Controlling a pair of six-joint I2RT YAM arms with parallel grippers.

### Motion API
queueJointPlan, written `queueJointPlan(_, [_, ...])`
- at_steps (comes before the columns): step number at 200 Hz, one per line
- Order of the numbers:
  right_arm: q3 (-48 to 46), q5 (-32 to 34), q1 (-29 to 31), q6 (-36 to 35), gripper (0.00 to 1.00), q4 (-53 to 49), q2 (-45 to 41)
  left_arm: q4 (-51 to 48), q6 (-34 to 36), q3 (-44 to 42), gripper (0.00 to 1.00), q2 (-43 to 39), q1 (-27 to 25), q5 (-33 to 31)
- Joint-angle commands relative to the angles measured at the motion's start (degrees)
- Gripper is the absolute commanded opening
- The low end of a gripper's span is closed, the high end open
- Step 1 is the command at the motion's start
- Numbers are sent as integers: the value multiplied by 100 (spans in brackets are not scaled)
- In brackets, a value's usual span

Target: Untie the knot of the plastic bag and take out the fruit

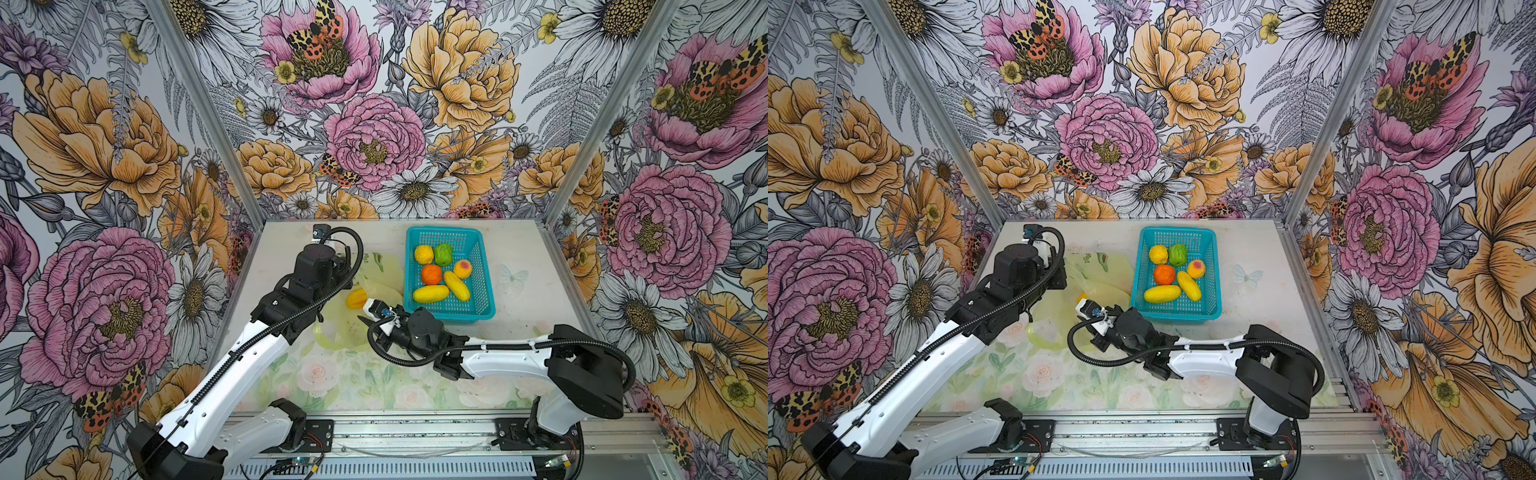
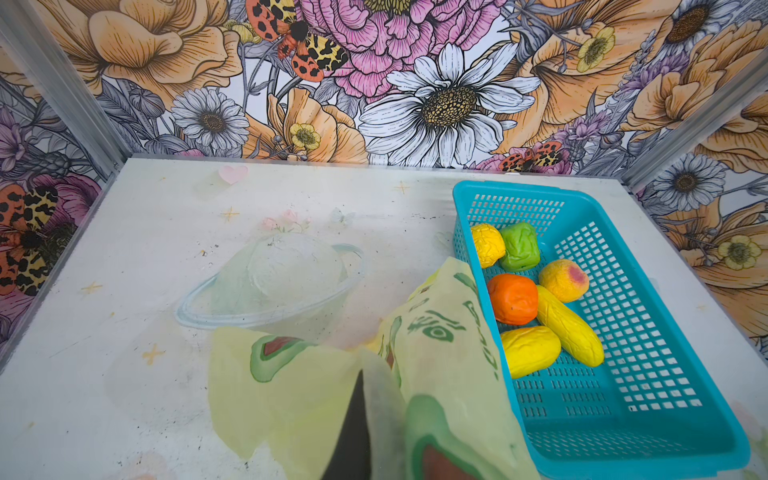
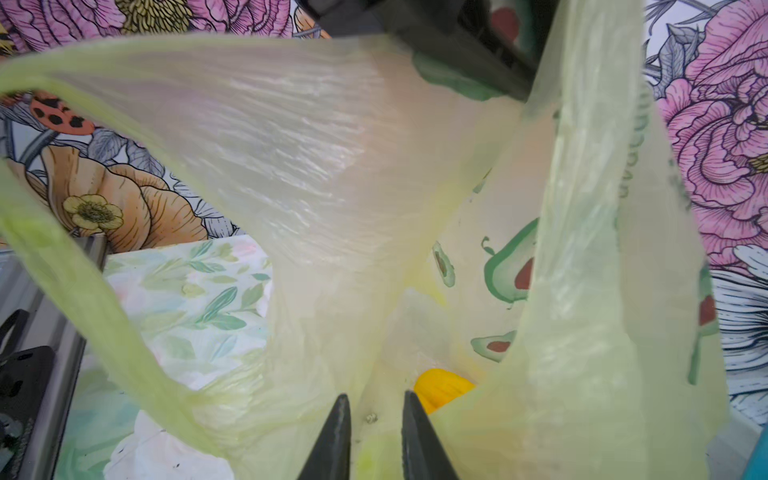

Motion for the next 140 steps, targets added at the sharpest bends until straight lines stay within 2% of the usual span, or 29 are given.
queueJointPlan(1, [298,557,25,148,23,-29,331,25,-82,10,0,-120,-43,113])
queueJointPlan(33, [636,1163,14,291,24,-127,757,23,-87,4,0,-125,-40,123])
queueJointPlan(69, [1197,1144,20,363,25,-380,1435,25,-89,3,0,-134,-53,137])
queueJointPlan(96, [1767,1242,-5,73,27,-949,1928,16,-95,-16,0,-194,-58,139])
queueJointPlan(140, [1634,1295,-98,-656,49,-1138,1934,25,-94,-17,0,-211,-67,136])
